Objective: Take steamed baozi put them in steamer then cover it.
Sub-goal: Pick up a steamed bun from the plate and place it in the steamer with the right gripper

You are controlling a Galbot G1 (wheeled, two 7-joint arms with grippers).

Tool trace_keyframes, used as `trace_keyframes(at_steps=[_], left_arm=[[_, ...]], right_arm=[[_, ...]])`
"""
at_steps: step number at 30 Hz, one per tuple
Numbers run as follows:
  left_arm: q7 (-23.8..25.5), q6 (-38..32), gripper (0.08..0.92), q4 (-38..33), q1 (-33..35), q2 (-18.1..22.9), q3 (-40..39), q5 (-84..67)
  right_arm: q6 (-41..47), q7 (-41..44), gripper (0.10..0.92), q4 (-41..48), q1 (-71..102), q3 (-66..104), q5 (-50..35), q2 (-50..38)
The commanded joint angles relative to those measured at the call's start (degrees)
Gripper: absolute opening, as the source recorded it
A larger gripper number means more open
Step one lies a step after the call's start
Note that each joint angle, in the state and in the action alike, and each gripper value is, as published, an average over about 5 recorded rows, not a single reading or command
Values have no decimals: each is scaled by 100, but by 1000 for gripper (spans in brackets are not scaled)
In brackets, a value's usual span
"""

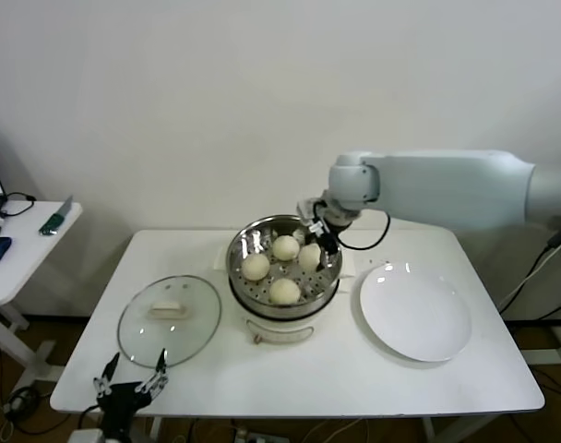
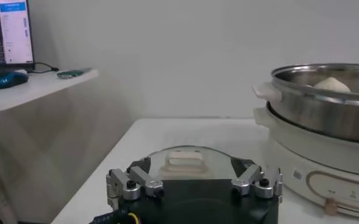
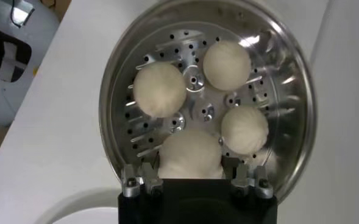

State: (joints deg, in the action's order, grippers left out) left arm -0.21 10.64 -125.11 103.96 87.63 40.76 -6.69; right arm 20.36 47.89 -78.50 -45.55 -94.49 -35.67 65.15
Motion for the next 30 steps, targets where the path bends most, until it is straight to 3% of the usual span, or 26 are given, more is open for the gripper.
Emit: trace_keyframes(at_steps=[1, 19, 27, 30], left_arm=[[0, 9, 823, 19, -17, 3, 4, -8], [4, 66, 823, -6, -49, 25, 21, -35], [3, 64, 823, -17, -28, 23, 9, -32], [5, 71, 823, -34, -22, 20, -3, -24]], right_arm=[[220, -253, 679, 307, 612, 43, 73, 194], [320, -392, 679, 526, 787, 239, 200, 230], [168, -254, 807, 416, 634, 308, -22, 54], [53, -120, 820, 401, 392, 326, -215, -61]])
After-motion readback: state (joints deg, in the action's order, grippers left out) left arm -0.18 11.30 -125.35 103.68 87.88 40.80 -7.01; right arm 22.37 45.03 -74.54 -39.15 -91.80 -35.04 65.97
